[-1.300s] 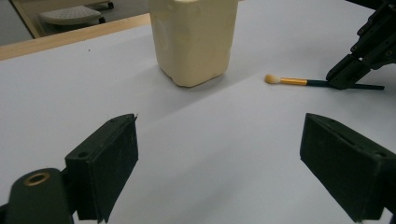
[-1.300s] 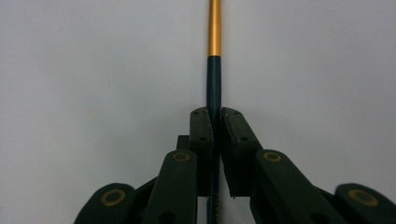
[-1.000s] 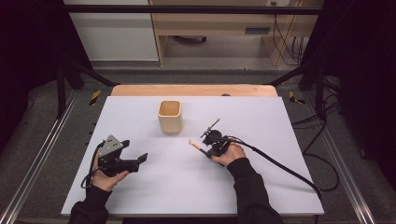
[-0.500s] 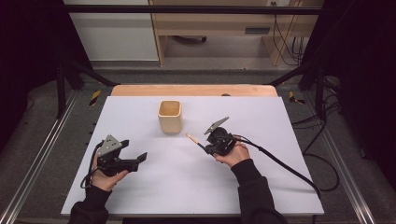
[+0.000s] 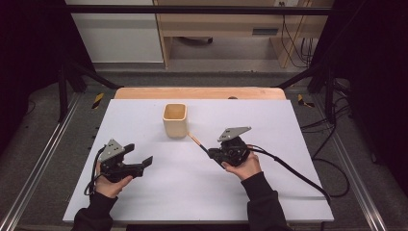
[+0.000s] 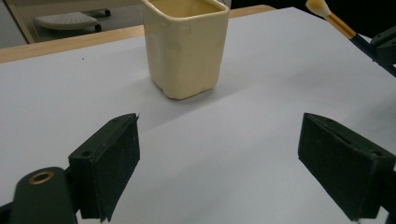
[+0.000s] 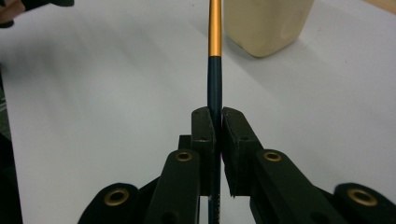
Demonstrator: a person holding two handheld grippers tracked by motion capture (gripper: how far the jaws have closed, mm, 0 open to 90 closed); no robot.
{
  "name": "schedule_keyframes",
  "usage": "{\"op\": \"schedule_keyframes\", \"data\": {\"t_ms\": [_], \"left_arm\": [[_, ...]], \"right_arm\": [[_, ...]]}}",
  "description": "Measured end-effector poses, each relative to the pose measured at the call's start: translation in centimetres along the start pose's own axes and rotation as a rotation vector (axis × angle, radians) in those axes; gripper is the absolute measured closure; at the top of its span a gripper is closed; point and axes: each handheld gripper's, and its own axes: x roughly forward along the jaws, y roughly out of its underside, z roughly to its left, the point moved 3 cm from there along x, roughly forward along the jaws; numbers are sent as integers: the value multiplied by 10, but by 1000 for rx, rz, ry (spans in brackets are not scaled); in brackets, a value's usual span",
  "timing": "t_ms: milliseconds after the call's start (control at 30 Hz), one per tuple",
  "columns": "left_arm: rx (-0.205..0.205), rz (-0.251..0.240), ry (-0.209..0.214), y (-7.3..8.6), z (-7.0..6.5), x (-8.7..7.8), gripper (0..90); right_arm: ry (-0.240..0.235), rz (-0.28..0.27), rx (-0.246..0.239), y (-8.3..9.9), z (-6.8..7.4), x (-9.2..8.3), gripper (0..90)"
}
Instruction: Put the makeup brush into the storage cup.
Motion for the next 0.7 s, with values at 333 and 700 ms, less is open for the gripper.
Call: {"op": "schedule_keyframes", "data": {"t_ms": [333,700], "left_arm": [[-36,-47,48,-4,-11,-1,123],[-90,-113,81,-11,-27,0,124]], "right_arm": [[-31,-111,20,6,2,-9,843],[8,-233,24,6,10,-20,843]]}}
